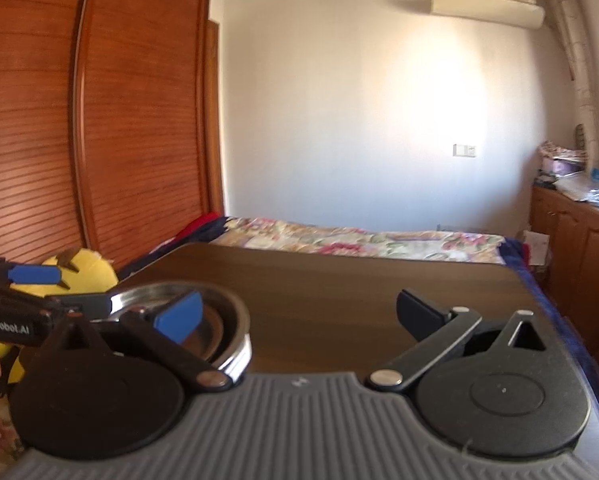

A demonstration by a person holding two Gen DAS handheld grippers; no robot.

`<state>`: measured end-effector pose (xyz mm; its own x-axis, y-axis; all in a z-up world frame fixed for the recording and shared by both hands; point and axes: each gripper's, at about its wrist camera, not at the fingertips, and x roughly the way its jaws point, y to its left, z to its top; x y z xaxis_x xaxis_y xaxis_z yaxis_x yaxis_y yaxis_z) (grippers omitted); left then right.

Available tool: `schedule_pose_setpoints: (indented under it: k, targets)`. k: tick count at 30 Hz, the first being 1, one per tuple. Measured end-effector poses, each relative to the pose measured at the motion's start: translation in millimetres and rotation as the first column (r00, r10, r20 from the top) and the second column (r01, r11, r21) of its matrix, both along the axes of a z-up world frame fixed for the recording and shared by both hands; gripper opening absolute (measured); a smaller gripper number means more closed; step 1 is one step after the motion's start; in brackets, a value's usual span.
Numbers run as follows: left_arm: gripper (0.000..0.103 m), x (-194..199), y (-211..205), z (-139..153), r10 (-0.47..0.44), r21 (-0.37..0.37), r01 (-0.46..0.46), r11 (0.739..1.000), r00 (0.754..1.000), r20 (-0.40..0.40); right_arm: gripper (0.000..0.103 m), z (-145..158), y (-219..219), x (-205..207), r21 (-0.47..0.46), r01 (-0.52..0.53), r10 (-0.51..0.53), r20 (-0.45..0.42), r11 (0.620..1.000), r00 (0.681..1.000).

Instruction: Organize plates and bowls

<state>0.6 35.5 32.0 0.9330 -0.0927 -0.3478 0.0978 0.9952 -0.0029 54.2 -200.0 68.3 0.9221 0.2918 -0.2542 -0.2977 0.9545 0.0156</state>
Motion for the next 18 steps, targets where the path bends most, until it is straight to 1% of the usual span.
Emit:
schedule_pose_setpoints:
  k: [2, 5, 11, 18]
  targets:
    - [0.103, -2.7, -8.7, 4.2, 0.009, 0.008, -0.009, 1.0, 1.0, 0.009, 0.103, 4.1, -6.3, -3.9, 0.001, 0.024, -0.024, 0.009, 1.0, 1.0]
    - [0.103, -4.1, -21.3, 8.4, 0.013, 0.019, -0.013, 1.0, 1.0, 0.0, 0.103, 8.3, -14.3, -8.9, 0.004, 0.064, -0.064, 0.017, 0.998, 0.998]
    - [0.103, -9.0, -41.4, 11.6, 0.0, 0.034, 0.0, 0.999, 1.0, -0.003, 0.103, 8.9, -25.6, -20.3, -0.002, 0.125, -0.125, 0.042, 0.992, 0.991]
    - [0.103, -19.6, -51.8, 16.4, -0.014, 0.024, 0.014, 1.0, 1.0, -0.003, 0.103, 7.9, -32.7, -26.1, 0.001, 0.167, -0.167, 0.036, 0.986, 0.985]
